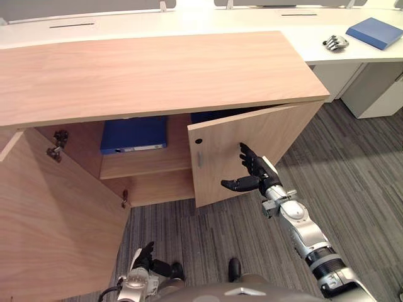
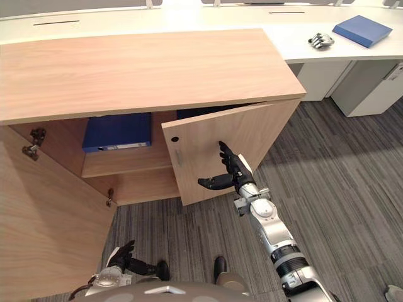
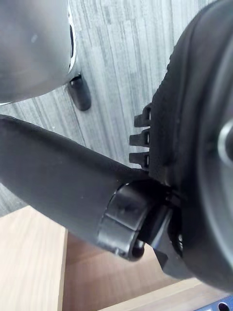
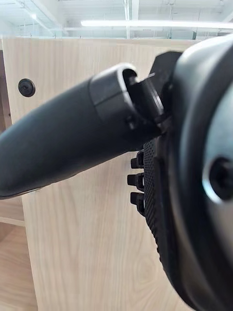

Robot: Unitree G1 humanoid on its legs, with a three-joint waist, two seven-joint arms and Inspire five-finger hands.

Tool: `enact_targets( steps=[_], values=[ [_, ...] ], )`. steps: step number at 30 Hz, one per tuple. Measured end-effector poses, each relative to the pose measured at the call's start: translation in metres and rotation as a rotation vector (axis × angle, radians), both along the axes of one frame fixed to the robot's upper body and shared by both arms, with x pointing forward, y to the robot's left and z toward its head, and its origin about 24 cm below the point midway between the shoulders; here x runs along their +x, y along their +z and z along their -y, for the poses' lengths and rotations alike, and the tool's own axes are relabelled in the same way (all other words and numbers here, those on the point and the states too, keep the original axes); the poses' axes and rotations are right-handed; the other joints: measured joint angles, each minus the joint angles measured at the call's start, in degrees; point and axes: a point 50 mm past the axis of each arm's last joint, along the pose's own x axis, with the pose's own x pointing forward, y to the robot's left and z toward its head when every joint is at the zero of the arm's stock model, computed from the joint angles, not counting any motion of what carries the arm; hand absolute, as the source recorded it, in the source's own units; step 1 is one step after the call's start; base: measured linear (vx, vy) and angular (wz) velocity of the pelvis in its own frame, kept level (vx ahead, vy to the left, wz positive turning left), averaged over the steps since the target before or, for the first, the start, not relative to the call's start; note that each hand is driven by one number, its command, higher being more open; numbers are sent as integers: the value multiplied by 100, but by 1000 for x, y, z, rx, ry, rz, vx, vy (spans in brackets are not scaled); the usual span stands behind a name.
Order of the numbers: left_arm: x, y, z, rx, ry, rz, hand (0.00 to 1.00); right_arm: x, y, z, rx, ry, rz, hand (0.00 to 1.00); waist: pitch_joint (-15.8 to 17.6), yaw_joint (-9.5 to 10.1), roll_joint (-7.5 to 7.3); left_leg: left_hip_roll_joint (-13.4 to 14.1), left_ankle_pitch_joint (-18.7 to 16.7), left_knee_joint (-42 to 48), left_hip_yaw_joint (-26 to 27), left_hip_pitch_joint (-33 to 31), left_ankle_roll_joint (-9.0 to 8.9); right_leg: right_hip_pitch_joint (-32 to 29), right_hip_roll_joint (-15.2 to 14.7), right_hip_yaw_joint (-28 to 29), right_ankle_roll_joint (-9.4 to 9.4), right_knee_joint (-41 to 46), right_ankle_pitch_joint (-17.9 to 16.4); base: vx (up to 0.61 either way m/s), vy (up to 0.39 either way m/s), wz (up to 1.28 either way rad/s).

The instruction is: Walk over to the cabinet, pick up the folder, carry it to the office cabinet, place the folder inside the office cabinet, then close the office cabinet door

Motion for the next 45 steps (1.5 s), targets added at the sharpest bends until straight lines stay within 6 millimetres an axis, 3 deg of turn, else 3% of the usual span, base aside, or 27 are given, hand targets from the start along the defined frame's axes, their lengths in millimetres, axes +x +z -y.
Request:
enact_targets(
  steps=[8,17,28,36,45],
  values=[
    [0,0,0,-4,13,7,100,18,-1,9,-102,-42,-6,100,35,20,55,-102,23,3,-160,-99,28,39,-95,-159,14,-113,42,9,20,12],
    [0,1,2,-7,11,14,100,13,-9,10,-178,-26,-25,100,74,4,115,-145,29,21,-349,-38,36,238,-134,-341,30,-202,39,18,21,11],
    [-4,1,4,-25,63,30,100,-66,-74,11,-112,-142,-270,100,77,-94,123,-133,10,0,-348,145,38,422,-130,-346,36,-195,-6,-3,1,0],
    [-2,1,12,-47,65,37,100,-131,-134,25,-146,-281,-623,100,73,-109,125,-108,-49,0,-184,360,11,552,-105,-185,36,-190,-6,2,8,-10],
    [-4,0,17,-62,87,36,100,-144,-142,29,-162,-334,-678,100,48,-120,108,-89,-129,2,107,544,16,504,-75,125,35,-85,-10,-11,14,-19]
  ],
)
